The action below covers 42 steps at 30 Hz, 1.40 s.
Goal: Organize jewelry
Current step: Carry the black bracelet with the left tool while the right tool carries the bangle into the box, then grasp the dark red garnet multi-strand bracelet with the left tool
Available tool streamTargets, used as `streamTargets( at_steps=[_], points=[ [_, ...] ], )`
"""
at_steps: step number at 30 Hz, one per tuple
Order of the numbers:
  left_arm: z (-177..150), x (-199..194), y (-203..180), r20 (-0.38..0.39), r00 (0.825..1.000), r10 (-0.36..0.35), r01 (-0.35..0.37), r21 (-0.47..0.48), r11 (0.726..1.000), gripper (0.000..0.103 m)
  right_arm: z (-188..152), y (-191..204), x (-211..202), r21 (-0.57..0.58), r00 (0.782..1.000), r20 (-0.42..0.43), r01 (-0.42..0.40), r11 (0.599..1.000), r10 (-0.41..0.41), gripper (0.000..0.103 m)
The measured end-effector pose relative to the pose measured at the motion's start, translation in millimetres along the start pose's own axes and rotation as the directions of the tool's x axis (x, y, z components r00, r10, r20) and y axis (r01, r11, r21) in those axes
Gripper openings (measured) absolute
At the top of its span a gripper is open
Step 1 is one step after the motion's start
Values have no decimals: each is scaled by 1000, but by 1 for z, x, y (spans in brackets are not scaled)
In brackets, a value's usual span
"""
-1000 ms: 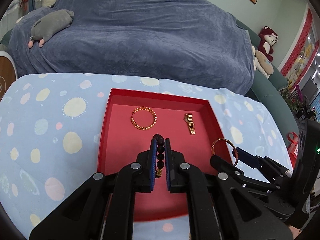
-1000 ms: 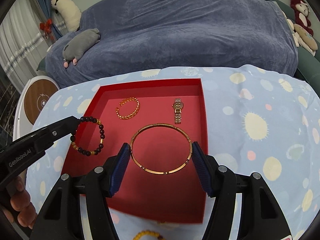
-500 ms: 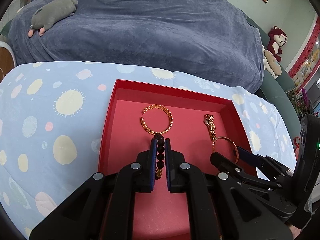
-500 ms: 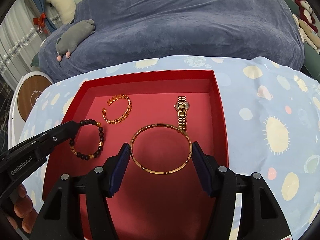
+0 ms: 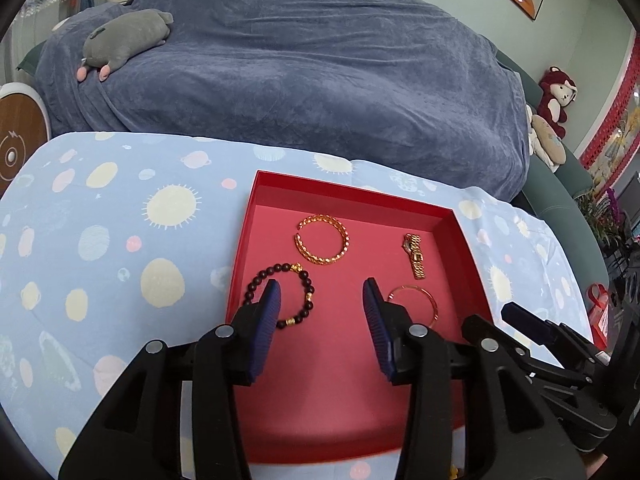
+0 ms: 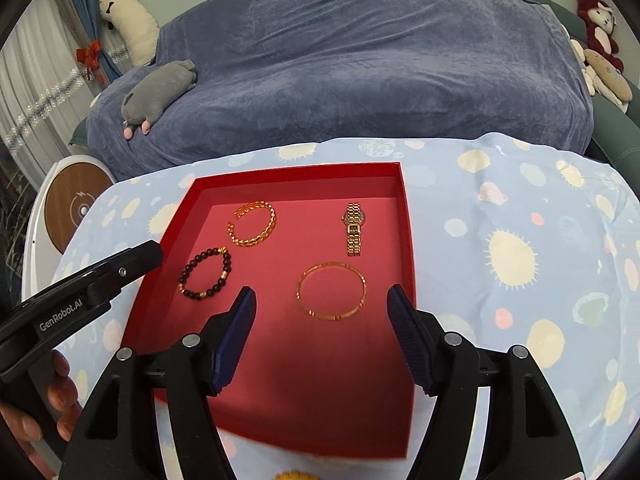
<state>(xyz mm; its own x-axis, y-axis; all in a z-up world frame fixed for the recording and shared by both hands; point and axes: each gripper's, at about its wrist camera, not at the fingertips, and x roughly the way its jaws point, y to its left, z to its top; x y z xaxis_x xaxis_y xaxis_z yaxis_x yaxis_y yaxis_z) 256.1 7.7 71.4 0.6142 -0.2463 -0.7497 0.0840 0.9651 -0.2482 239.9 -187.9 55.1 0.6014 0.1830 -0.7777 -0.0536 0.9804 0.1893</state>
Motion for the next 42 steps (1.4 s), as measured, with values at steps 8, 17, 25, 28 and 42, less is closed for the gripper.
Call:
streamTargets(
  at_steps=[8, 17, 25, 28, 42],
  points=[
    [-29, -44, -9, 11, 1000, -8, 8, 26, 1000, 52, -33, -2, -44, 2, 1000, 12, 14, 1000, -15, 65],
    [-96, -74, -12, -48, 999, -6, 9, 59, 998, 52, -98, -16, -76, 31, 998, -32, 47, 998, -46, 65],
    [-161, -82, -14, -141, 990, -23, 29, 36, 999, 52, -156, -31, -87, 77, 993, -93, 80, 994, -72, 65],
    [-179, -83, -21, -173, 984, -37, 44, 37, 998, 52, -173, -34, -88, 91, 991, -115, 83, 992, -73, 65],
    [-220, -60, -71, -260, 962, -88, 126, 132, 983, 42, -194, -46, -91, 130, 989, -130, 93, 987, -76, 65]
  ],
)
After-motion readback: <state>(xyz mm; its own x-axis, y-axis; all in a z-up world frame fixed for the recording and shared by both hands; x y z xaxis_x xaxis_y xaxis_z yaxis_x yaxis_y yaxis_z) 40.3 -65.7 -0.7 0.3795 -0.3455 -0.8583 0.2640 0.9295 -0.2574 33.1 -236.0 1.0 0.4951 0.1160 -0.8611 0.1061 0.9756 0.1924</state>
